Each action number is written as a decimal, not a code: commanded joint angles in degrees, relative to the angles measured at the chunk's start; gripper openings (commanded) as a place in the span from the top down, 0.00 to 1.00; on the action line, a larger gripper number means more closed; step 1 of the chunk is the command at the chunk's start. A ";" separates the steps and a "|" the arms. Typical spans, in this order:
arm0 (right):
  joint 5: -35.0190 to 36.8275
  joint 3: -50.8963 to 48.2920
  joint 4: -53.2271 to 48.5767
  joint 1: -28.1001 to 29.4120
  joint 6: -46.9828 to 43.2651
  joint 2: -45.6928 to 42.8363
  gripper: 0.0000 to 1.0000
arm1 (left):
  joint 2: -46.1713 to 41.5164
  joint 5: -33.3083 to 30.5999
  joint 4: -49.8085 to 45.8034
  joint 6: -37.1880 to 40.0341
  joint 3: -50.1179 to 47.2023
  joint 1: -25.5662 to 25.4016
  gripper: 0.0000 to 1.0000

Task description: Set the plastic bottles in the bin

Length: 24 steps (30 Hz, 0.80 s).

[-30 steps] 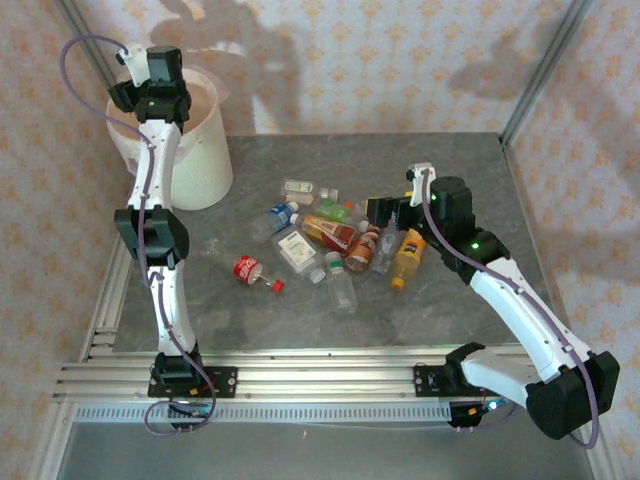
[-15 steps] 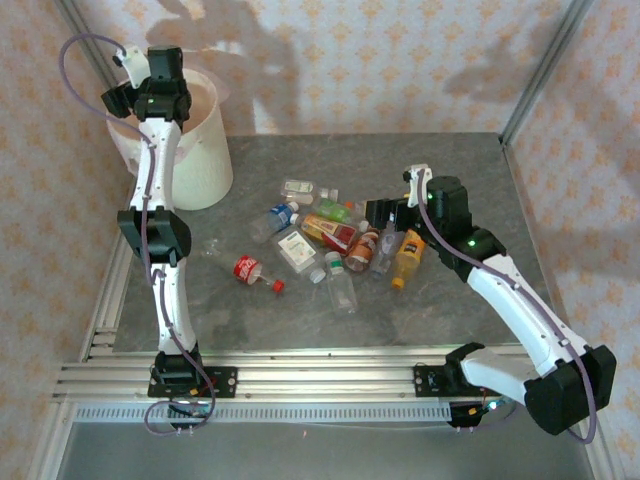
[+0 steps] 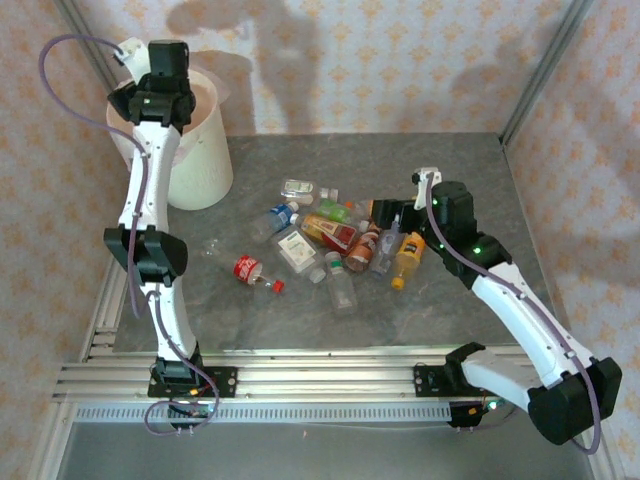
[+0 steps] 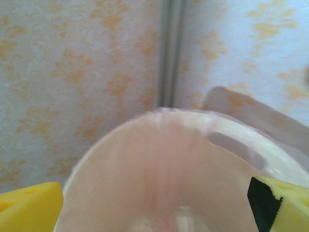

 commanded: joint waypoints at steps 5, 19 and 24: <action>8.37 -2.65 2.35 -0.03 3.10 -1.68 0.01 | -13.45 17.60 9.33 -1.50 -16.18 -5.43 0.00; 16.28 -8.17 5.92 -0.06 7.06 -2.99 0.01 | -26.75 32.00 10.12 1.65 -31.38 -21.77 0.00; 16.37 -9.47 4.77 -0.06 8.92 -3.46 0.01 | -31.78 30.57 5.04 -4.83 -39.71 -25.00 0.00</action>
